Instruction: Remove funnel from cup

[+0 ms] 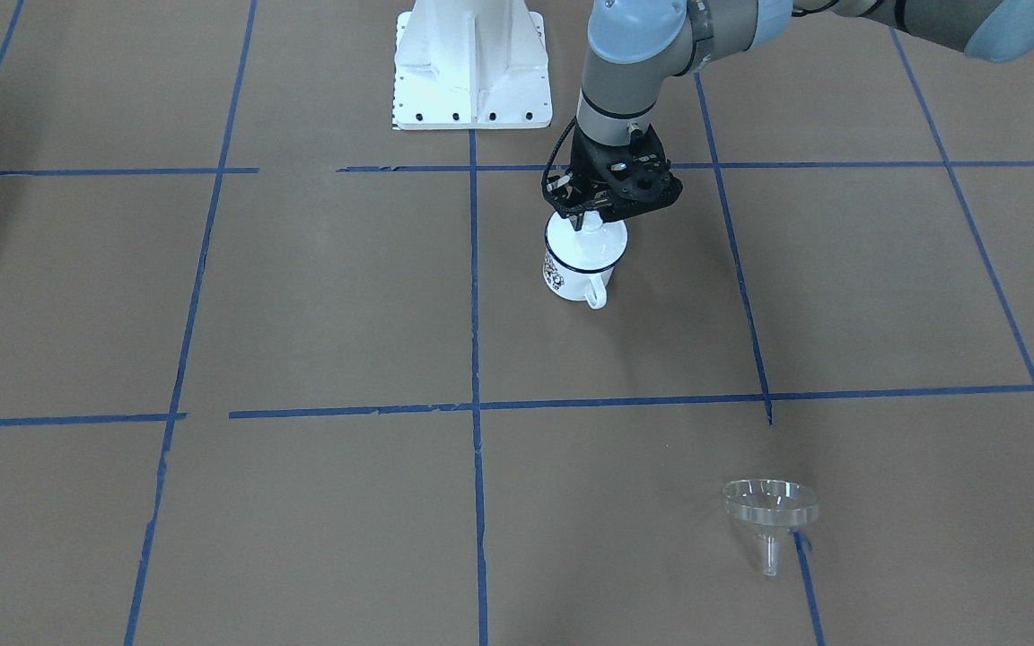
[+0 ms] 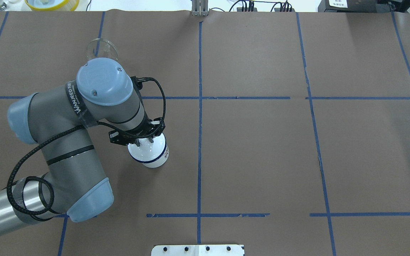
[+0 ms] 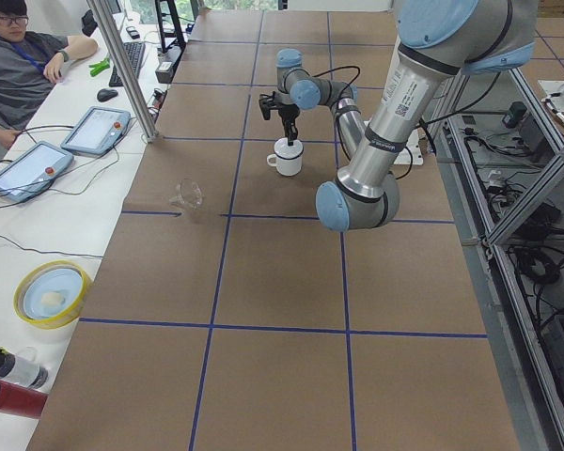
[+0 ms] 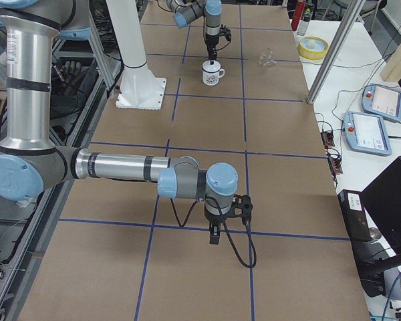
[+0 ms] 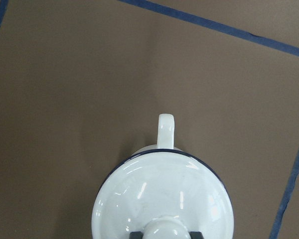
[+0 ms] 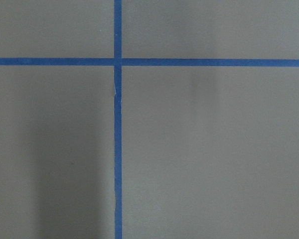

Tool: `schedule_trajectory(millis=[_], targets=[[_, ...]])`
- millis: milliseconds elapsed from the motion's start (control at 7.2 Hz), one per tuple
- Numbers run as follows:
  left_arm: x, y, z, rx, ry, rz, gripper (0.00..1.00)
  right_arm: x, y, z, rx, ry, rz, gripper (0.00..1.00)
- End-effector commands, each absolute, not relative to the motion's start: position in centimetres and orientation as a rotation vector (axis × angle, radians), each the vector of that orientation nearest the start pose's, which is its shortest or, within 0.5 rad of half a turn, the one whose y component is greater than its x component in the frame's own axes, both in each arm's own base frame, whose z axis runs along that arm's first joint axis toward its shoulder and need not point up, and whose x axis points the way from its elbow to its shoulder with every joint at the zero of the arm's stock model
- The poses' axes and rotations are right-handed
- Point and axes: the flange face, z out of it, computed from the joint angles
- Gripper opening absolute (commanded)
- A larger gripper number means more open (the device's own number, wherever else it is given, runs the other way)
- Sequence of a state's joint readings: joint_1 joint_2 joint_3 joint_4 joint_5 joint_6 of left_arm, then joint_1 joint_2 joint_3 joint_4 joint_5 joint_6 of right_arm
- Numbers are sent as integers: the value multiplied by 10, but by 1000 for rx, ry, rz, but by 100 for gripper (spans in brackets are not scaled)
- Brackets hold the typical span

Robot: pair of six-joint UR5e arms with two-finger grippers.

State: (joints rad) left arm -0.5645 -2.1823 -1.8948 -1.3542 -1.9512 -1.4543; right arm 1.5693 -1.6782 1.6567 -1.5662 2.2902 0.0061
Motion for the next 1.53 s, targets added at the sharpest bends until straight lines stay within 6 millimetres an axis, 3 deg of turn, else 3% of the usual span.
schedule_trajectory(millis=[0,278,417,556,694,833,972,1250,1389], targets=[[466,-409,200,-106,794,-287,38,67,-445,670,-19,-719,10,100],[466,-409,200,-104,793,-288,98,67,-445,670,-19,-719,10,100],[464,-409,199,-105,794,-293,100,67,-445,670,-19,-719,10,100],[447,-406,191,-84,825,-288,100,67,-445,670,-19,-719,10,100],[417,-399,198,-46,842,-250,100,67,-445,670,-19,-719,10,100],[366,-426,212,41,834,-215,100,67,-445,670,-19,-719,10,100],[315,-456,242,104,790,-193,100,67,-445,670,-19,-719,10,100],[161,-512,305,154,788,-79,100,67,-445,670,-19,-719,10,100],[102,-518,351,175,754,-4,100,67,-445,670,-19,-719,10,100]])
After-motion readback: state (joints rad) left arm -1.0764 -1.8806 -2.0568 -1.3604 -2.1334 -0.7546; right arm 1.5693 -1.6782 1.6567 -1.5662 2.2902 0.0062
